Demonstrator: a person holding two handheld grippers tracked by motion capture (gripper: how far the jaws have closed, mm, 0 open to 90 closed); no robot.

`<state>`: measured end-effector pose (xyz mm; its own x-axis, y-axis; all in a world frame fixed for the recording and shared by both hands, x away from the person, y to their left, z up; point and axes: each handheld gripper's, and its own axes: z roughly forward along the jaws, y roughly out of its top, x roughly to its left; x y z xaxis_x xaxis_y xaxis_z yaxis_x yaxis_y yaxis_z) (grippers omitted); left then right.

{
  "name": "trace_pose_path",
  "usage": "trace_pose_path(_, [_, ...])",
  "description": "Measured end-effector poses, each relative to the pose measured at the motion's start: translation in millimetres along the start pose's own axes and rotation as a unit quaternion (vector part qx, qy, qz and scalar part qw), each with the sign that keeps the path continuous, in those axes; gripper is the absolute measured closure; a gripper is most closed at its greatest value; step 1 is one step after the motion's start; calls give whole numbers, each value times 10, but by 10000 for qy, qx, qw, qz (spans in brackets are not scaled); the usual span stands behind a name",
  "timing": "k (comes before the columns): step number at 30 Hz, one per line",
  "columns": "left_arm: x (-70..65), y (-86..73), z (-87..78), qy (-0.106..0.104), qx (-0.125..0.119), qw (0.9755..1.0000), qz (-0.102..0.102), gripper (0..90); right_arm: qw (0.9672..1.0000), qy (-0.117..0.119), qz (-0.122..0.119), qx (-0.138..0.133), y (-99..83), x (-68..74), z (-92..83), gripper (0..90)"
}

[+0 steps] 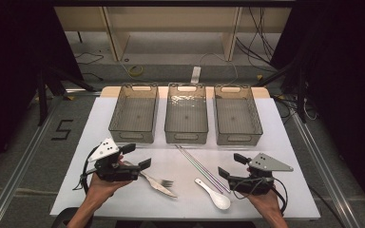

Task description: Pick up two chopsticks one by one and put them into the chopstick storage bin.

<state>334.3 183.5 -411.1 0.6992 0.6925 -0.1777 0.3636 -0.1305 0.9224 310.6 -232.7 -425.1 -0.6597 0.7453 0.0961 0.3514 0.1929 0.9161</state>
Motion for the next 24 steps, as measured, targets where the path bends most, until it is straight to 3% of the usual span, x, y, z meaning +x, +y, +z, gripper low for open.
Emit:
trace_pose_path(6, [-3,1,2,-3,10,10000,21,158,10000,0,-4,37,13,0,2,243])
trace_pose_path(11, [-7,-1,12,11,17,10000,29,158,9994,46,-192,301,51,16,38,235])
trace_pose_path(12, [-8,-2,14,13,17,10000,28,158,9979,60,-336,545,81,33,73,233])
trace_pose_path(13, [-8,-2,15,16,21,10000,34,158,9979,60,-336,545,81,33,73,233])
trace_pose_path(14, [-9,-2,16,20,14,10000,35,158,9959,104,-440,789,120,38,117,237])
trace_pose_path(15, [-8,-1,15,16,16,10000,32,158,9959,104,-440,789,120,38,117,237])
trace_pose_path(17, [-5,-2,15,21,27,10000,30,158,9915,78,-636,1135,183,42,175,253])
trace_pose_path(19, [-6,-1,14,18,15,10000,26,158,9905,71,-659,1204,205,39,185,256])
trace_pose_path(24, [-10,-2,18,13,23,10000,42,158,9835,-46,-808,1620,301,12,258,261])
